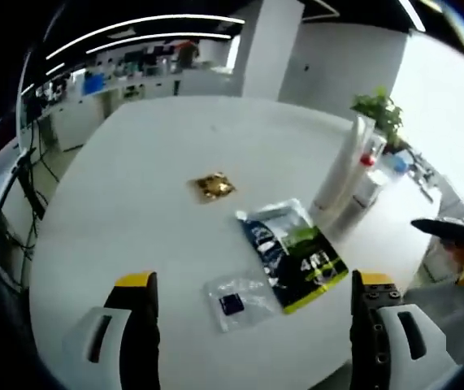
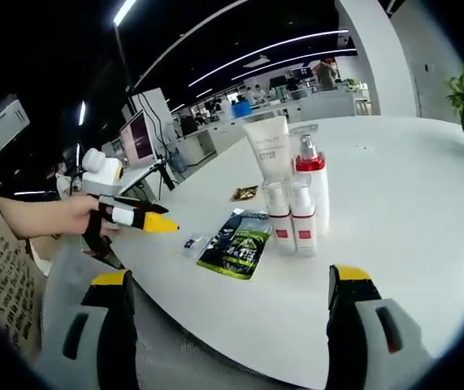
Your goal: Arrange the skincare products in the storage area until every visible bottle or jar stands upright without overlapping.
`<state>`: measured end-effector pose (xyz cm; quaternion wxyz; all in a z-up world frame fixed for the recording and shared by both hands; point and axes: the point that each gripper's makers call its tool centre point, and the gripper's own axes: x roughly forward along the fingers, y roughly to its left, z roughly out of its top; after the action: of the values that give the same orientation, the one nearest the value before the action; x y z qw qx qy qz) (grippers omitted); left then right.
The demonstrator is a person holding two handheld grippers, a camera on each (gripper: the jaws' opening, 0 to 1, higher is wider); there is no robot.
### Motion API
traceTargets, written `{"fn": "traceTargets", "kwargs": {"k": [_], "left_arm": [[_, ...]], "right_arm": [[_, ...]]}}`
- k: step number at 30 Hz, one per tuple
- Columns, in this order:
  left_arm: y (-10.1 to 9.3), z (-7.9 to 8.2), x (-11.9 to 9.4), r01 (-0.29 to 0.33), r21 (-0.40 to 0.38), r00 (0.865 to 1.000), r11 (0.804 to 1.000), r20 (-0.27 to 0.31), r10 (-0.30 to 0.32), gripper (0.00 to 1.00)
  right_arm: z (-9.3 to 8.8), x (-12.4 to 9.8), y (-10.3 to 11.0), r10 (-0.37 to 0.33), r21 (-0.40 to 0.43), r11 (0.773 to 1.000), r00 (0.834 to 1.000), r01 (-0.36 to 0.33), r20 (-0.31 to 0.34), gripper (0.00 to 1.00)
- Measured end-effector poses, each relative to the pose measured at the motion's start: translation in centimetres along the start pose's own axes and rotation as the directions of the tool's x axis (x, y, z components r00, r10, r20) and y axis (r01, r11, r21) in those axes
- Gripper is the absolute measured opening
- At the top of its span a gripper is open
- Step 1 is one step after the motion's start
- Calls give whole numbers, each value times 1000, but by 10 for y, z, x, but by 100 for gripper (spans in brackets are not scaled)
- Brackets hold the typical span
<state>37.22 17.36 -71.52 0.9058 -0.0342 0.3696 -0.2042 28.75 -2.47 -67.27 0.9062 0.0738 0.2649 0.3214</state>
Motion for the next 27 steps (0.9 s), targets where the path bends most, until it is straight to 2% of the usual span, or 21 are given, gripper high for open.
{"fn": "traceTargets", "kwargs": {"k": [11, 15, 19, 27], "left_arm": [[-1, 17, 41, -35, 20, 999, 999, -39, 36, 97], [4, 23, 54, -62, -12, 997, 998, -41, 61, 97], [19, 24, 66, -135, -34, 988, 990, -82, 132, 97], [27, 28, 86, -167, -45, 979, 985, -128, 160, 97]], "right_arm": [[-1, 0, -3, -12, 9, 1000, 1000, 12, -5, 100], [-2, 1, -3, -16, 0, 1000, 1000, 16, -10, 100], [-2, 0, -5, -28, -3, 1000, 1000, 28, -13, 100], [-2, 0, -9, -47, 0, 999, 999, 47, -14, 100]]}}
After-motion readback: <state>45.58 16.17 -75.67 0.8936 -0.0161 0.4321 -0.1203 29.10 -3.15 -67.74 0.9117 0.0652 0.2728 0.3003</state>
